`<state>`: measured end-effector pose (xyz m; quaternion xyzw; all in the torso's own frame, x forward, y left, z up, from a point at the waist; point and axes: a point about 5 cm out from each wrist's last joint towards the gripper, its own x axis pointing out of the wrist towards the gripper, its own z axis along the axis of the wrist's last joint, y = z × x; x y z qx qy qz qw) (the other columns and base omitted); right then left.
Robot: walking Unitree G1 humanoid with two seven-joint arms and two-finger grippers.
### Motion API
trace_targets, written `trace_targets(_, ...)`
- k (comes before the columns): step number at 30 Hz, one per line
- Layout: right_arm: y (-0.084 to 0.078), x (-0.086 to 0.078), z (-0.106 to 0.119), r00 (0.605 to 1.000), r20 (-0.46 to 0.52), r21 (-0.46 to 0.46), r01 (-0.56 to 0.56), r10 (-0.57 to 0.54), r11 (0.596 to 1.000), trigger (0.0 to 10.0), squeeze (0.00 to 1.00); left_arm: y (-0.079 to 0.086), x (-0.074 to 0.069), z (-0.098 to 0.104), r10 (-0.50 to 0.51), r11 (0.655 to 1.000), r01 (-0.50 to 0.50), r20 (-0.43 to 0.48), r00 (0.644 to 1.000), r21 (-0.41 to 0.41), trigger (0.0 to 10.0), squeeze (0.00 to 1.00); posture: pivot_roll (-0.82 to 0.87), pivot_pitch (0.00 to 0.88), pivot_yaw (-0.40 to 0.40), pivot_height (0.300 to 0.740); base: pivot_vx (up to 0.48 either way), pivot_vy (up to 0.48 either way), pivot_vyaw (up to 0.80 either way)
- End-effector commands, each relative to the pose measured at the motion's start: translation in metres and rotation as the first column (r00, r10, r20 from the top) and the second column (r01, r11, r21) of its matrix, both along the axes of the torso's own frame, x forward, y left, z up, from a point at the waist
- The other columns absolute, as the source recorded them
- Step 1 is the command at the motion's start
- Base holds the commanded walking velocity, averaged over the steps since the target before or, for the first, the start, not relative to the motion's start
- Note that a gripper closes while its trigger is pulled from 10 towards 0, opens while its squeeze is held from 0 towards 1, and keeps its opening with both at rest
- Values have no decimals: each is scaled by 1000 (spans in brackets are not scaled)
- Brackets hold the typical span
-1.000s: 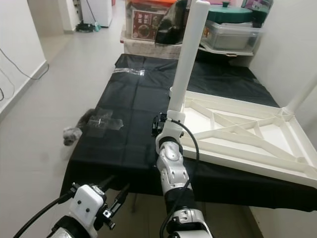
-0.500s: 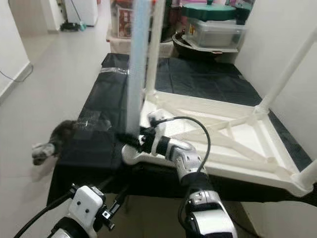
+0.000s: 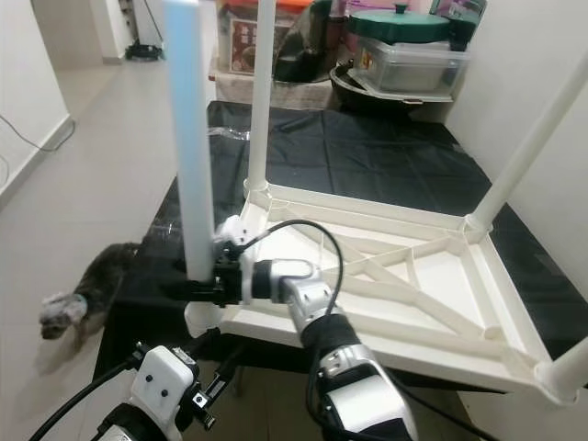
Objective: Building children table
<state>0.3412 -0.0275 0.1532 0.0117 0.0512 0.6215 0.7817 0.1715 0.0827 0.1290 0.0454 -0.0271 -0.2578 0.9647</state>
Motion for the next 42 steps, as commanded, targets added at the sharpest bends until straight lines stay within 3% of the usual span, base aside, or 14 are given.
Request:
trace_targets(1,-5,10,-3,986,-11,-31,167,-168,985,0,0,0,0,-2,0,1000,0,-9,1000,-2,10000,0,135,24,-108,740,0,0,0)
trace_targets(7,-36,38,-1,711,-68,-25,700,-700,714,0,0,0,0,-2,-7,1000,7,-12,1000,-4,10000,0,127,28,-103,740,0,0,0)
trace_targets(9,-72,41,-6,336,-75,-60,938,-939,340,0,0,1,1,-2,-10,1000,10,-12,1000,-3,10000,0,121,29,-98,740,0,0,0)
trace_targets(14,-96,22,-11,-12,-110,-55,998,-994,-6,0,0,1,1,-2,-9,1000,9,-9,1000,1,10000,0,122,28,-99,740,0,0,0)
trace_targets(18,-87,10,-16,-68,-132,-66,996,-989,-60,0,0,1,2,-2,-9,1000,9,-8,1000,3,10000,0,125,29,-94,740,0,0,0)
trace_targets(22,-73,7,-21,-62,-157,-98,994,-986,-46,1922,0,1,2,-2,-10,1000,10,-8,1000,3,10000,0,125,29,-94,740,0,0,0)
trace_targets(23,-66,8,-21,-23,-174,-94,996,-985,-7,10000,0,1,2,-2,-10,1000,10,-8,1000,2,10000,0,120,29,-94,740,0,0,0)
trace_targets(24,-66,8,-21,-23,-174,-94,996,-985,-7,10000,0,1,2,-2,-10,1000,10,-8,1000,2,10000,0,120,29,-94,740,0,0,0)
trace_targets(25,-58,8,-18,41,-207,-67,996,-977,56,10000,1000,1,3,-2,-10,1000,10,-8,1000,2,10000,0,120,29,-95,740,0,0,0)
trace_targets(30,-63,15,-7,104,-177,32,994,-979,100,10000,1000,1,3,-2,-7,1000,7,-7,1000,2,10000,0,120,30,-97,740,0,0,0)
trace_targets(31,-65,19,-5,162,-205,60,986,-965,153,10000,0,1,3,-2,-7,1000,7,-7,1000,1,10000,0,120,30,-97,740,0,0,0)
trace_targets(39,-80,33,7,597,-213,191,802,-773,567,10000,0,1,3,-2,-9,1000,9,-6,1000,0,10000,0,120,30,-95,740,0,0,0)
trace_targets(41,-80,33,7,597,-213,191,802,-773,567,10000,0,1,3,-2,-9,1000,9,-6,1000,0,10000,0,120,30,-95,740,0,0,0)
trace_targets(42,-83,27,7,768,-211,195,640,-605,743,10000,0,1,4,-2,-10,1000,10,-6,1000,1,10000,0,124,30,-93,740,0,0,0)
